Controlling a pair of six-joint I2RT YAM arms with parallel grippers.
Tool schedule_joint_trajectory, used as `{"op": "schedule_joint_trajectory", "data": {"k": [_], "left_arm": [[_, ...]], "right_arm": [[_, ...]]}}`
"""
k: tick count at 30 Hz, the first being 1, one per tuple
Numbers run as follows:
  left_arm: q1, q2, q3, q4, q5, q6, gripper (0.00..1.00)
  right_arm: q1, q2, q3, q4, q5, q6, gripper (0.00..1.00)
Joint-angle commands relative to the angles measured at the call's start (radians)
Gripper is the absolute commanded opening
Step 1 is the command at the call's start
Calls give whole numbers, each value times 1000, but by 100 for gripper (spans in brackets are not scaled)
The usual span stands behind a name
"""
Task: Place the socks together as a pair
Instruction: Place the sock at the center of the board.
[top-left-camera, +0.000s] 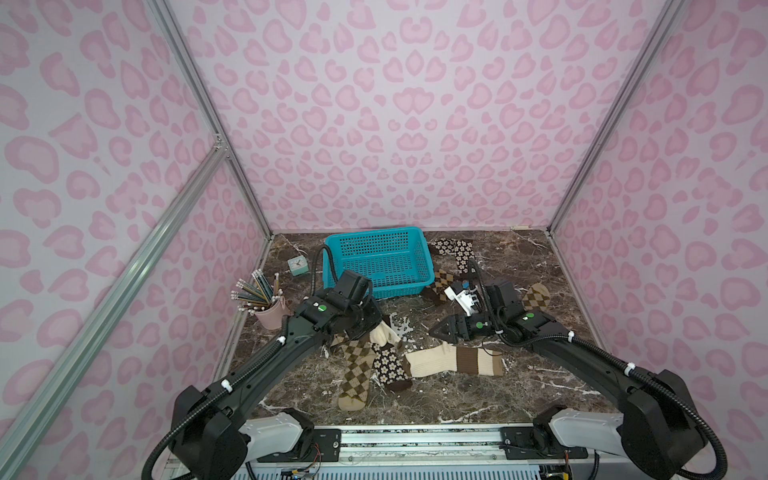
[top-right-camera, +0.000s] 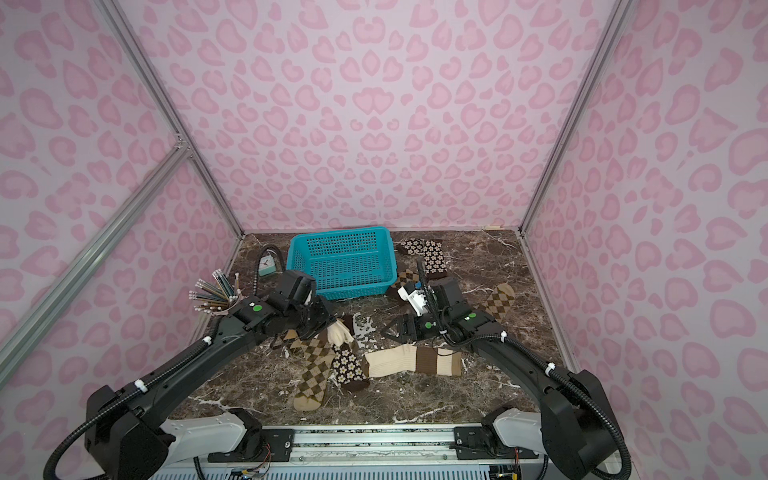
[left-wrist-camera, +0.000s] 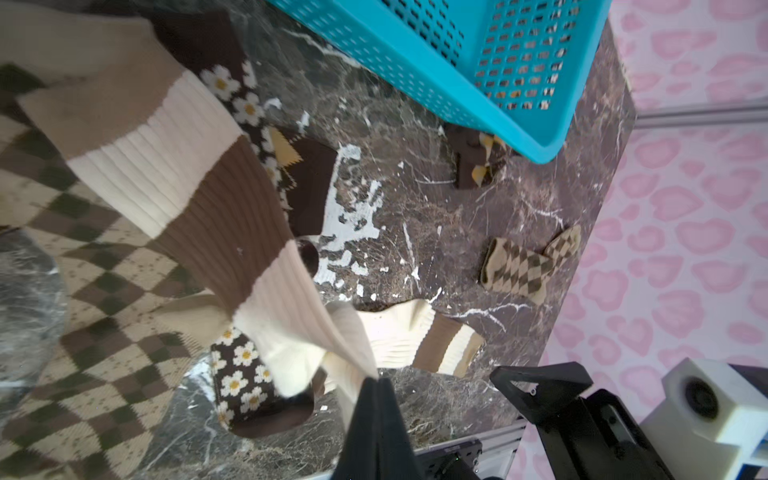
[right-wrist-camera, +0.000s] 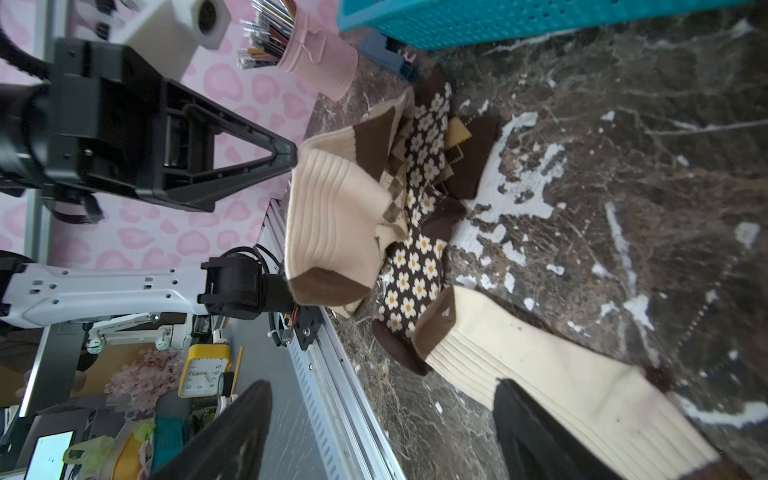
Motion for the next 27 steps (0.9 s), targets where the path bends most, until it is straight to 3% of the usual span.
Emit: {"op": "schedule_joint_trajectory", "data": {"k": [1, 5, 14, 18, 20, 23, 27], "left_arm": [[-77, 80, 63, 112, 34, 1, 4], [-145, 202, 123, 182, 86, 23, 4], [-186, 490, 258, 270, 233, 101, 6], [-190, 531, 268, 289, 250, 130, 46], [-187, 521, 304, 274, 225, 145, 61], [-184, 504, 319, 239, 182, 189, 72], [-173, 456, 290, 192, 114, 225, 76]], "right_arm": [[3, -21, -22, -64, 6, -32, 87], [0, -76, -58, -76, 55, 1, 86], [-73, -84, -76, -246, 247, 51, 84], [-113, -75, -66, -331, 323, 69, 84], [-114, -96, -68, -328, 330, 78, 84], [-107, -119, -68, -316, 306, 77, 84], [-33, -100, -52, -271, 261, 66, 83]]}}
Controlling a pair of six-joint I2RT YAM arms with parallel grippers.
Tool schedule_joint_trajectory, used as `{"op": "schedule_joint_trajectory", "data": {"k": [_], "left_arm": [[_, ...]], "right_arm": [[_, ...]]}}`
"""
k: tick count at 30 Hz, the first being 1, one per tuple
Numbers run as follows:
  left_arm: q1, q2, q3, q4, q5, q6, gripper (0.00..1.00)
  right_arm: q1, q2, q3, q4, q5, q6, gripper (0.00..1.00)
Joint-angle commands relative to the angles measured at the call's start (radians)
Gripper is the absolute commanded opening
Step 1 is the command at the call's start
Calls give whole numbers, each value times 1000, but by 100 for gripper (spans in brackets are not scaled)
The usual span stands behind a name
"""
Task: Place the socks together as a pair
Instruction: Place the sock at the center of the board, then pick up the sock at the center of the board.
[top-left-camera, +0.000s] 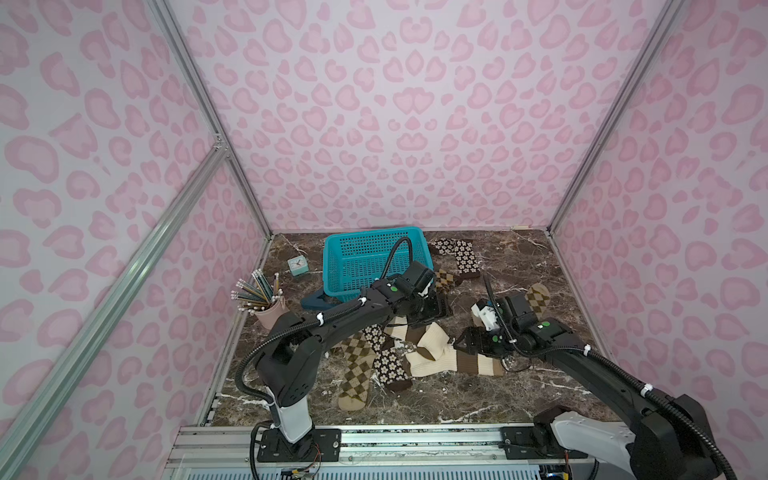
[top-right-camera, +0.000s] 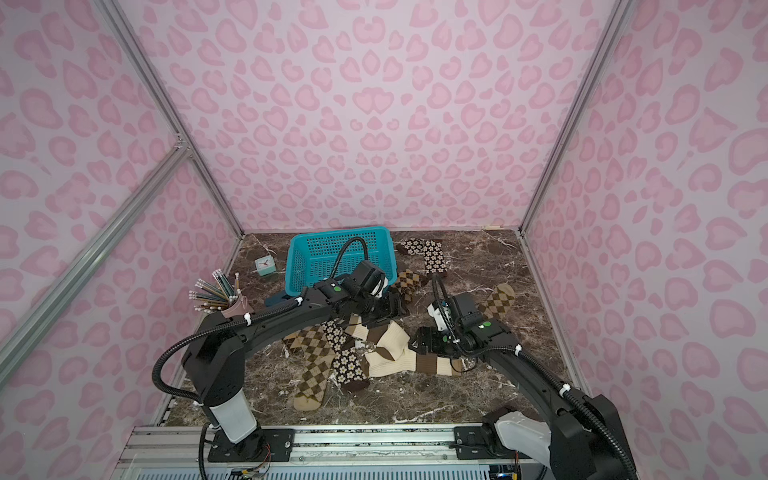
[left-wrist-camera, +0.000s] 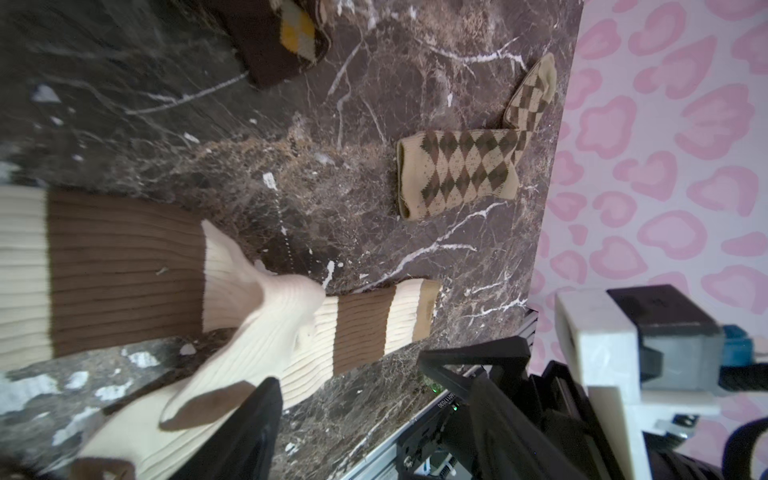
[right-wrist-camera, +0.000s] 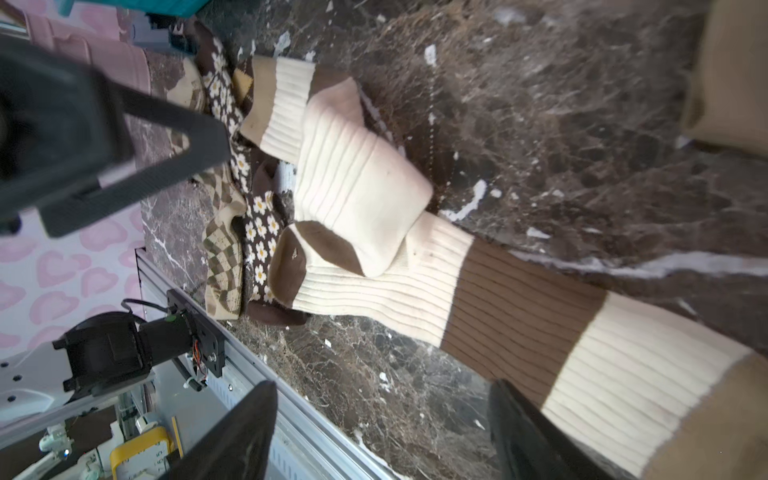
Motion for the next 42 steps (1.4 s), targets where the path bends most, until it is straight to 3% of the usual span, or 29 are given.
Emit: {"op": "schedule_joint_trajectory", "data": {"k": [1, 6, 10, 15, 18, 21, 28, 35, 42], "left_arm": [[18, -45, -38, -16, -67, 41, 76], [80, -153, -147, -10, -123, 60, 75], [104, -212, -168, -11, -175, 150, 75], [146, -286, -218, -13, -213, 167, 76], [167, -341, -247, -11, -250, 165, 76], [186, -379, -258, -25, -279, 178, 77], [221, -429, -270, -72, -315, 194, 76], [239, -477, -311, -77, -323, 185, 76], [248, -509, -337, -86, -340, 184, 76]], "right_arm": [[60, 35, 38, 29, -16, -4, 83], [162, 130, 78, 87, -13, 9, 79], [206, 192, 120, 85, 32, -20, 76], [307, 305, 238, 7, 156, -87, 74], [362, 383, 297, -42, 258, -100, 67], [383, 441, 325, -47, 339, -85, 60], [424, 570, 418, -55, 470, -89, 57], [452, 645, 449, -45, 509, -88, 52], [451, 641, 451, -34, 576, -60, 10]]}}
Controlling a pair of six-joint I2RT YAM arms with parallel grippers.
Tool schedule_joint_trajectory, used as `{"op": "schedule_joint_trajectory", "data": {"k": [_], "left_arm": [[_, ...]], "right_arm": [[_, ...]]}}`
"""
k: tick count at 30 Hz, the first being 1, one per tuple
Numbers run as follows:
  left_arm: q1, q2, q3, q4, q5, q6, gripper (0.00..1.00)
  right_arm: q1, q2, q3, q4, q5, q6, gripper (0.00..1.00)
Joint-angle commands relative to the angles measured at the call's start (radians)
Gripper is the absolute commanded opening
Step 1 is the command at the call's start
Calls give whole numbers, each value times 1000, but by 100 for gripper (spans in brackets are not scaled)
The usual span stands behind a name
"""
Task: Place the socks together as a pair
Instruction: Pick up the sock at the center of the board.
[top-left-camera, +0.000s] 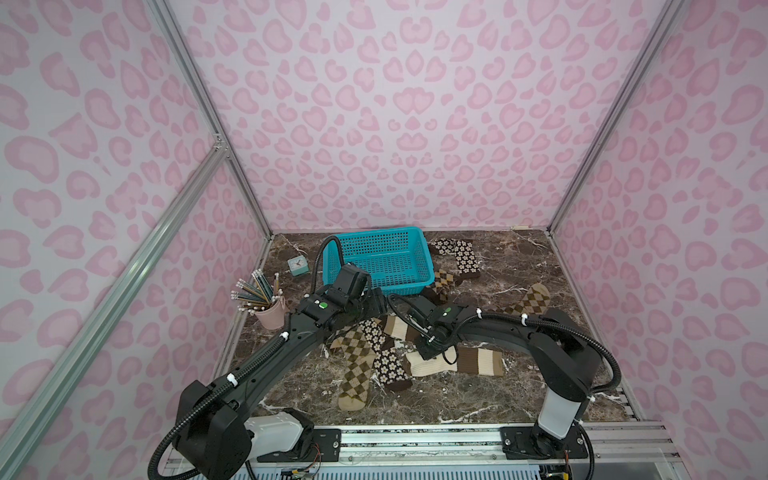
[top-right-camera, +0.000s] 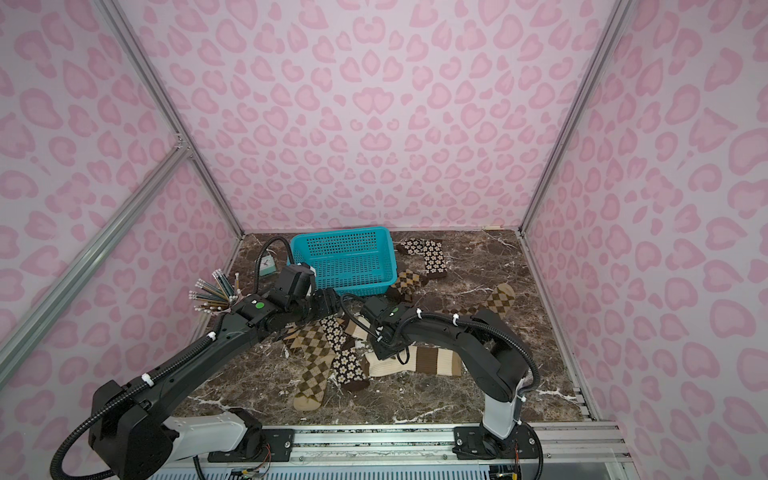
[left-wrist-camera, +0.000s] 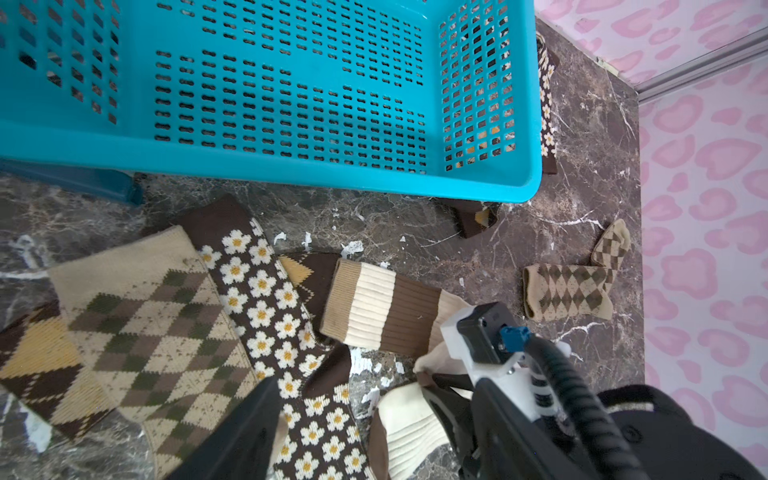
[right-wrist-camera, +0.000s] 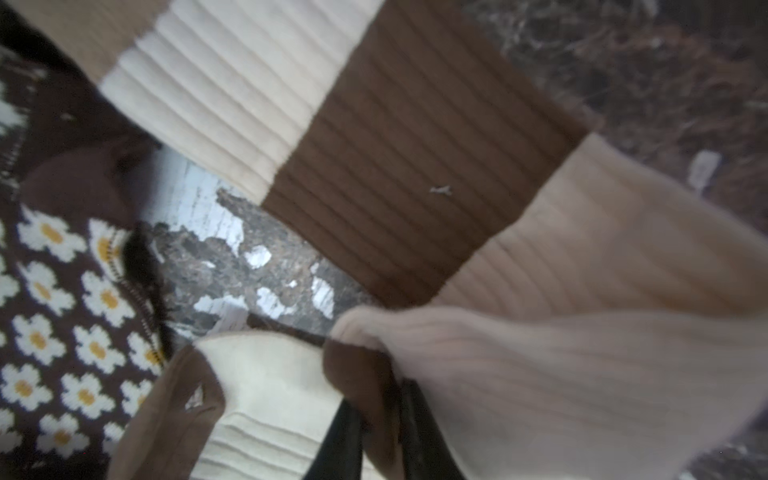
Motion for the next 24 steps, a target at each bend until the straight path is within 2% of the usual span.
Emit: {"op": "schedule_joint_trajectory", "data": {"k": [1, 3, 8, 15, 22, 24], "left_arm": [[3, -14, -6, 6, -23, 3, 76], [4, -18, -6, 0, -26, 5, 76], [4, -26, -11, 4, -23, 9, 76], [4, -3, 48, 14, 5, 54, 76], [-7, 32, 127, 23, 30, 103, 75], [-13, 39, 142, 22, 29, 107, 75]], "right_arm": [[2, -28, 25, -6, 35, 11, 5], [2, -73, 50, -27, 23, 5, 0], [-42, -229, 82, -87, -63, 8, 0], [-259, -436, 86, -131, -331, 69, 0], [-400, -519, 204, -191, -456, 100, 0], [-425, -518, 278, -239, -446, 84, 0]]}}
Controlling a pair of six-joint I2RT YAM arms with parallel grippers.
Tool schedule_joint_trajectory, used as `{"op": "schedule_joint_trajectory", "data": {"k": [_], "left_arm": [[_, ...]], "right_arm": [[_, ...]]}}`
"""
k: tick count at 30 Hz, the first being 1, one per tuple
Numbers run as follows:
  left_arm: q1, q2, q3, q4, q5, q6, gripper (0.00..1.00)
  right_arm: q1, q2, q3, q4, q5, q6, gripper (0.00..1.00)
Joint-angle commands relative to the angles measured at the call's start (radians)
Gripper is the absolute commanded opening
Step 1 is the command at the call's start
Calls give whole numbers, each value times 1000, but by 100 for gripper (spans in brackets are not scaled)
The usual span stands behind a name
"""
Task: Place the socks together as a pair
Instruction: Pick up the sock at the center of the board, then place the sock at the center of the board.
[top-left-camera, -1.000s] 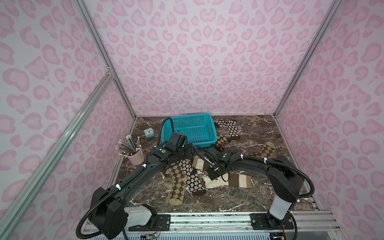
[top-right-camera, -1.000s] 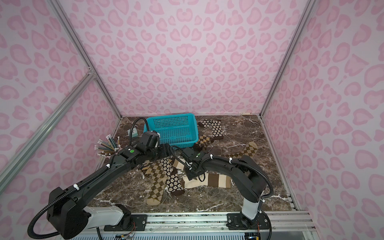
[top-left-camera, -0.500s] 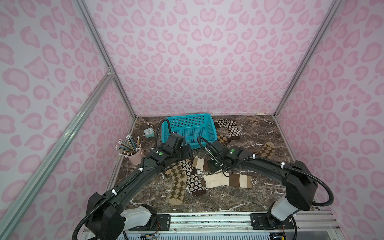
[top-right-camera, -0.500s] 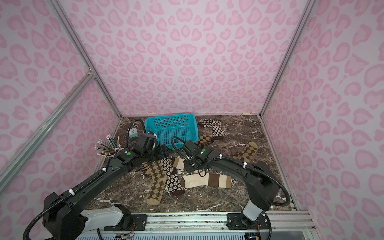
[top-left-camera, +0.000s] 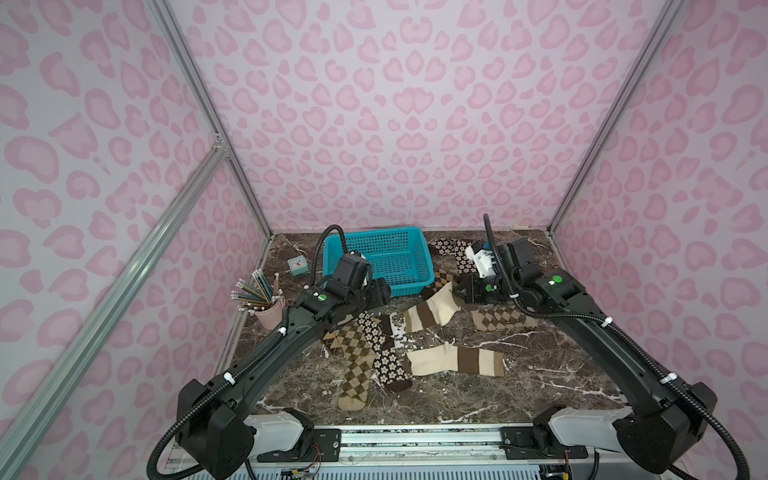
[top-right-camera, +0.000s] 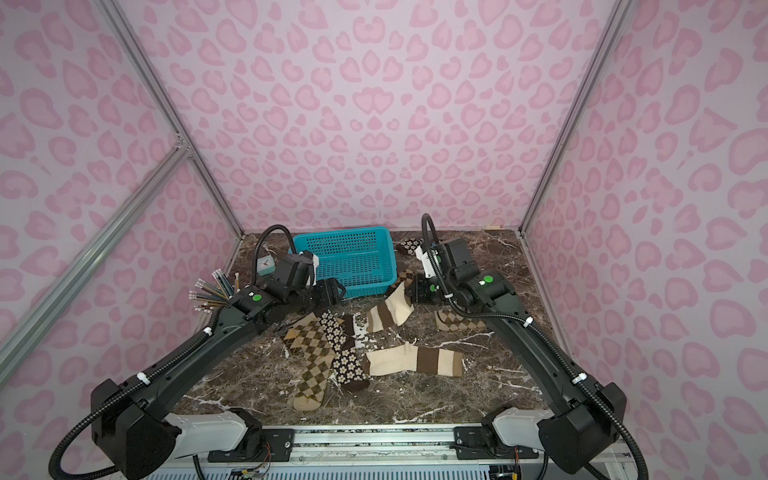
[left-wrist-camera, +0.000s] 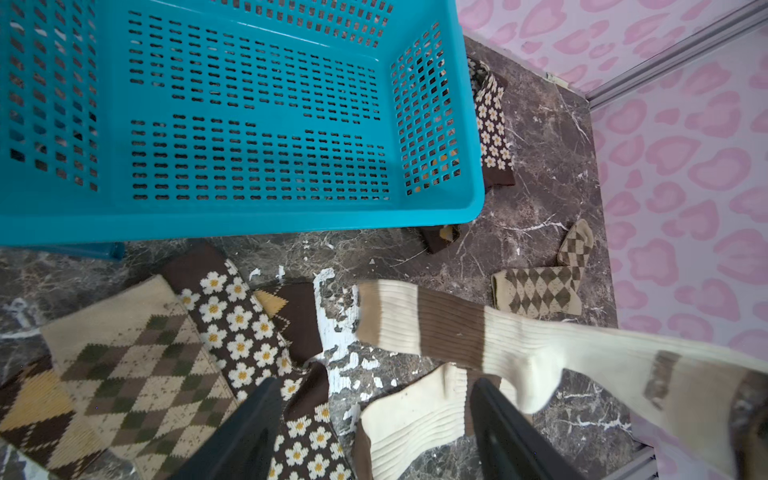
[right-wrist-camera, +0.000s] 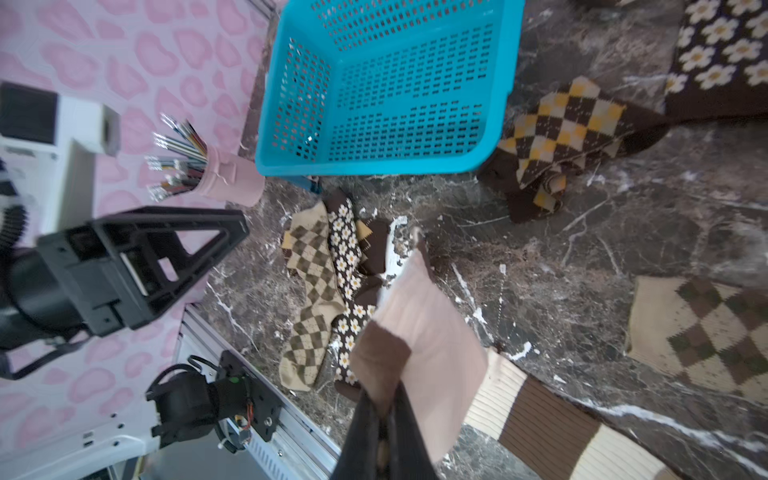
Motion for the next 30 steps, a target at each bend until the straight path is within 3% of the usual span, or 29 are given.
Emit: {"op": "schedule_joint_trajectory", "data": {"k": [1, 9, 14, 21, 25, 30], "left_arm": [[-7, 9, 28, 38, 13, 27, 75], [-21, 22, 35, 54, 22, 21, 75], [-24, 7, 7, 65, 25, 7, 74], [-26, -50, -74, 62, 5, -27, 74], [-26, -89, -130, 60, -8, -53, 74], [-26, -132, -190, 59, -27, -79, 75]], "right_arm": [[-31, -7, 101, -82, -36, -16, 0], [-81, 85, 354, -323, 50, -170, 0], [32, 102, 231, -264, 44, -171, 0], [291, 191, 36, -79, -11, -121, 0], [372, 256, 27, -22, -48, -132, 0], [398, 324, 16, 28, -119, -158, 0]]}}
